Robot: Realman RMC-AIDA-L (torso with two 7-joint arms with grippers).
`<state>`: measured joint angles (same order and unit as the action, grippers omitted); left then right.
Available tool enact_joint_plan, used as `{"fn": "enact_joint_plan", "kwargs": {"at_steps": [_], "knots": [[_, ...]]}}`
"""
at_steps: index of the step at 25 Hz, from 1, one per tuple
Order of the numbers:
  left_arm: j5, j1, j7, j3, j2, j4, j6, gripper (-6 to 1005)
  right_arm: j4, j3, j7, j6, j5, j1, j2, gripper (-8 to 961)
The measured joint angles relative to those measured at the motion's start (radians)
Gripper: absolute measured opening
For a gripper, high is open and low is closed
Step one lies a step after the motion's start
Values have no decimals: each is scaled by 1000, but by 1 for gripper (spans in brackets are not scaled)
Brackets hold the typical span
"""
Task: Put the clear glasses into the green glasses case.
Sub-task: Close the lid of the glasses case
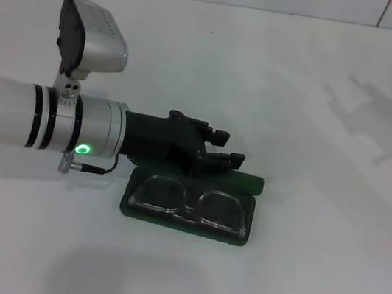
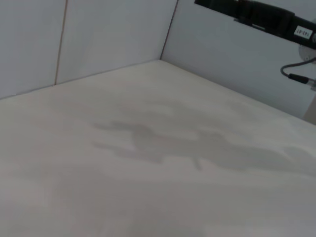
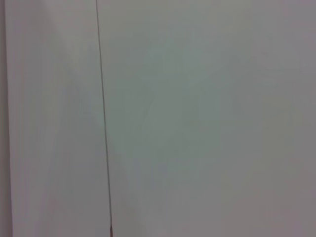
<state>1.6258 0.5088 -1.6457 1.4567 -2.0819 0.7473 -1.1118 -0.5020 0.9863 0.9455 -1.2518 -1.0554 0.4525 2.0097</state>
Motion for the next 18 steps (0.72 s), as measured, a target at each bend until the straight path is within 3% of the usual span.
{"fn": "enact_joint_plan", "kwargs": {"at_steps": [18], "knots": [[11, -53, 69, -6, 2, 10, -39, 519, 0, -4, -19, 24, 0, 8, 2, 565]]}}
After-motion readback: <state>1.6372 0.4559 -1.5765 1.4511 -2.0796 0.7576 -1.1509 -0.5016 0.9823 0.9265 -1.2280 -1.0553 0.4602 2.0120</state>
